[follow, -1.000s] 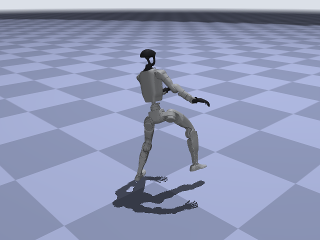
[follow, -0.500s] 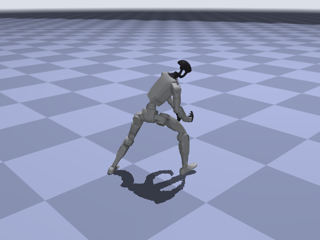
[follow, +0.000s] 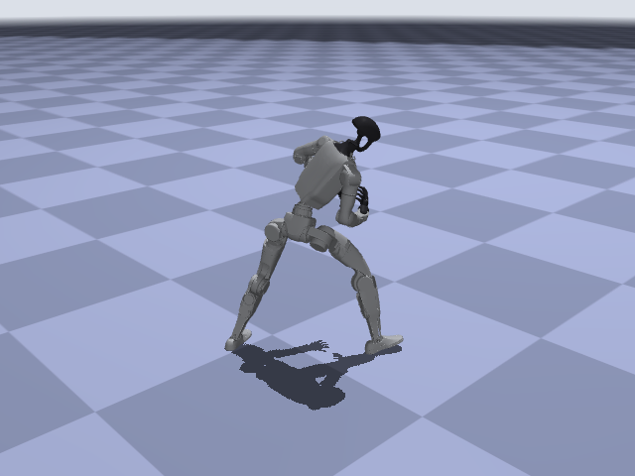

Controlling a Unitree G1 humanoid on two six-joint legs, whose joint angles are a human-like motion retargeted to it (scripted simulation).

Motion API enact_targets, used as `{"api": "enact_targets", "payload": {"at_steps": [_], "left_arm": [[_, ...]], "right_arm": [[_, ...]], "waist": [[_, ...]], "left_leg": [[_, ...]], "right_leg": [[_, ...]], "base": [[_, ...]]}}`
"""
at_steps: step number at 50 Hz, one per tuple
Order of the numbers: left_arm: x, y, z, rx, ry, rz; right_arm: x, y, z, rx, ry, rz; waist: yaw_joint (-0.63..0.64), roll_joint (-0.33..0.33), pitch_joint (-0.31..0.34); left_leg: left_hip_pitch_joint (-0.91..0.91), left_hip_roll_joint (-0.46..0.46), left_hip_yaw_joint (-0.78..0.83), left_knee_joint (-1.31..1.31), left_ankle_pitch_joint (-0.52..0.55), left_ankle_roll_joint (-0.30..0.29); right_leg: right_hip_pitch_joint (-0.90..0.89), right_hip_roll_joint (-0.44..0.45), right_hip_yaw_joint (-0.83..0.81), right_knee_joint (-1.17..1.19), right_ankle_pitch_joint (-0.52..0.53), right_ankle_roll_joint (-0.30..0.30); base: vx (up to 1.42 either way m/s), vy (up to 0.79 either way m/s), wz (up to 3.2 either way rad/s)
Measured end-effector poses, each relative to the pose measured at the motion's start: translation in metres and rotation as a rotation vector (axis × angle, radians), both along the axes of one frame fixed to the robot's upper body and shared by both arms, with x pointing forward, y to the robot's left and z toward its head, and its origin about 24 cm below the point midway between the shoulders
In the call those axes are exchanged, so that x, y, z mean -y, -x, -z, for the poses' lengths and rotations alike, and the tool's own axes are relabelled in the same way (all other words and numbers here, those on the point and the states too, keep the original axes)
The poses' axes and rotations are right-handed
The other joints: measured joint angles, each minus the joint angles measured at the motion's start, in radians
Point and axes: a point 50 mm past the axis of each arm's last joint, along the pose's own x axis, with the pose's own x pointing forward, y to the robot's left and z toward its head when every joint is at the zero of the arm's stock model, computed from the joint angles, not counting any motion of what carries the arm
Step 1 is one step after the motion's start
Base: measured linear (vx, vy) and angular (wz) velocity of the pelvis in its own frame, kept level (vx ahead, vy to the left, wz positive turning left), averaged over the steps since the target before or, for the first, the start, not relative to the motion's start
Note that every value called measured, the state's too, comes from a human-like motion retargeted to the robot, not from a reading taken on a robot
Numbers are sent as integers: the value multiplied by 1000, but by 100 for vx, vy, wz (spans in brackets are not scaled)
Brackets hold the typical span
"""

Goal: Kungfu

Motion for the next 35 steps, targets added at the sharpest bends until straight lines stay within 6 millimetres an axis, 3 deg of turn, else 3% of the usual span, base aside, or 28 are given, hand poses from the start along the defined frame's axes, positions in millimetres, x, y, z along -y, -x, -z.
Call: {"api": "enact_targets", "payload": {"at_steps": [5,8,10,12,13,15,17,18,19,22,26,30,35], "left_arm": [[-2,-25,1,-37,45,17],[-5,-46,-6,-16,211,-27],[-8,-64,-16,46,441,-76],[-9,-78,-33,150,726,-107],[-11,-83,-43,211,871,-103],[-14,-94,-63,293,1130,-106],[-10,-105,-87,339,1333,-40],[-7,-109,-99,340,1412,18],[-4,-112,-109,336,1479,77],[6,-114,-134,342,1636,244],[18,-110,-142,306,1696,361],[46,-104,-142,164,1736,560],[80,-95,-138,-12,1850,767]], "right_arm": [[29,-3,29,-85,98,115],[50,-2,48,-221,14,252],[68,-5,55,-338,-131,371],[83,-12,48,-409,-312,451],[91,-16,41,-425,-385,478],[103,-24,19,-383,-479,498],[115,-33,-17,-284,-524,482],[119,-36,-33,-246,-552,465],[122,-38,-48,-222,-586,445],[123,-40,-86,-167,-745,350],[122,-32,-116,-80,-886,307],[125,-19,-139,13,-974,266],[124,-3,-152,24,-1111,163]], "waist": [[-65,25,-7],[-102,43,-42],[-99,42,-76],[-80,1,-116],[-55,-22,-127],[4,-80,-137],[70,-157,-138],[84,-187,-136],[88,-212,-139],[72,-251,-164],[93,-233,-154],[123,-243,-156],[123,-247,-151]], "left_leg": [[19,41,55,-15,77,0],[45,94,76,-12,239,0],[86,137,131,-10,432,0],[137,177,150,28,655,0],[163,206,124,77,749,0],[180,157,11,225,860,0],[173,-146,-111,406,719,0],[146,-212,-76,495,653,0],[101,-223,-15,571,595,0],[-52,-110,93,716,373,0],[-193,5,38,765,187,0],[-285,74,72,591,127,27],[-338,160,58,237,169,121]], "right_leg": [[-75,-42,-234,185,-133,-133],[-99,-7,-244,267,-234,-174],[-122,59,-220,304,-315,-208],[-147,162,-169,343,-402,-249],[-142,245,-146,361,-449,-270],[-105,396,-75,338,-486,-285],[-39,443,50,288,-467,-228],[5,460,78,271,-470,-209],[49,472,91,244,-465,-199],[211,568,76,121,-451,-214],[422,817,152,-74,-400,-228],[591,961,344,-188,-379,-240],[731,1060,612,-204,-420,-282]], "base": [[8,-27,-76],[15,-77,-52],[6,-111,-128],[15,-130,-241],[28,-124,-348],[38,-82,-423],[62,1,-425],[66,0,-331],[63,-22,-258],[70,-82,-238],[76,-72,-288],[75,-29,-284],[70,-2,-264]]}}
